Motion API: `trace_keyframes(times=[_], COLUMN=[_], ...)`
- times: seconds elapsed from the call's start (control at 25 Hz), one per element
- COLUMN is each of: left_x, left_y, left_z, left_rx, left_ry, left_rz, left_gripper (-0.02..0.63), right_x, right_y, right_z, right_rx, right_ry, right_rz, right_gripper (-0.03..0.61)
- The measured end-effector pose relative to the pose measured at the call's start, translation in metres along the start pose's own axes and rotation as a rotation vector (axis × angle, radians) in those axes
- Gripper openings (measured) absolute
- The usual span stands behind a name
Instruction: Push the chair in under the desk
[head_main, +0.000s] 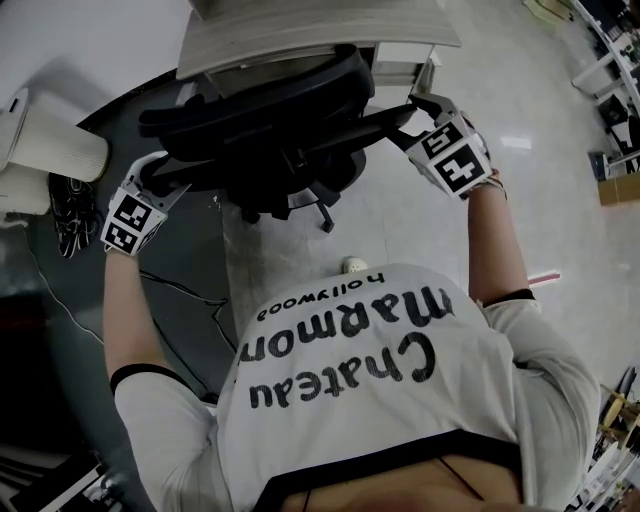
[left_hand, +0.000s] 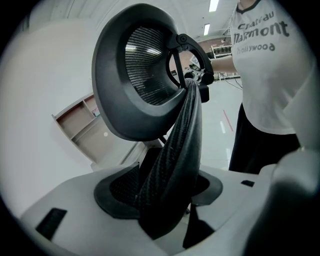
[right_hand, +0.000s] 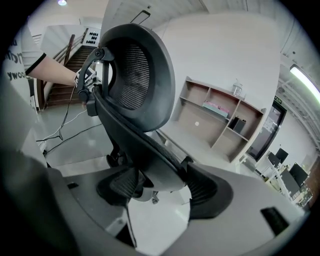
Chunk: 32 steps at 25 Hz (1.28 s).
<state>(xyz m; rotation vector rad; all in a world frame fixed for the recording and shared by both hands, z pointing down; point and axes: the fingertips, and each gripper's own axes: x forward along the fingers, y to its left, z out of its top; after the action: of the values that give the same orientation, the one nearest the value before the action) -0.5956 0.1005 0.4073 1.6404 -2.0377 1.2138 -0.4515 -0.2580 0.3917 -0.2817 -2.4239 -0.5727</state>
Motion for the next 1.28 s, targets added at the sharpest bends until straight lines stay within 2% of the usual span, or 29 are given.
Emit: trace_keyframes(times=[0.24,0.4,0.76,0.88,1.08,1.28], left_x=[0.011,0.011,0.011,0.01,0.008,0.007], left_y=[0.0,0.003,0.005,0.006,0.001,-0.001], left_z=[0.017,0.016,0.015,0.014,0.019,0.023], left_rx=[-0.009,-0.016,0.008,0.029,0.09,0.139], left_ry=[0.019,0.029,0.029,0.012,-0.034,-0.078], left_rz=[0.005,0.0,-0.033,-0.056,-0.09,-0.093], left_gripper=[0.255,0.259,0.25,0.239,0.215,0.202], right_x=[0.0,0.005,0.006,0.007,0.01,0.009], right_y=[-0.021,-0.021,-0.02,-0.019,-0.021,-0.023], right_z=[-0.013,-0.017,-0.016,-0.015,-0.018,-0.022], right_rx=[-0.013,-0.005,-0.035,-0.034,-0.024,0.008], right_ry=[0.017,0.029,0.116,0.151,0.236,0.311], right_rz=[0.075,0.107,0.105,0.081,-0.016,-0.062], right_gripper=[0.306,0.295,0.287,0.287,0.287,0.288])
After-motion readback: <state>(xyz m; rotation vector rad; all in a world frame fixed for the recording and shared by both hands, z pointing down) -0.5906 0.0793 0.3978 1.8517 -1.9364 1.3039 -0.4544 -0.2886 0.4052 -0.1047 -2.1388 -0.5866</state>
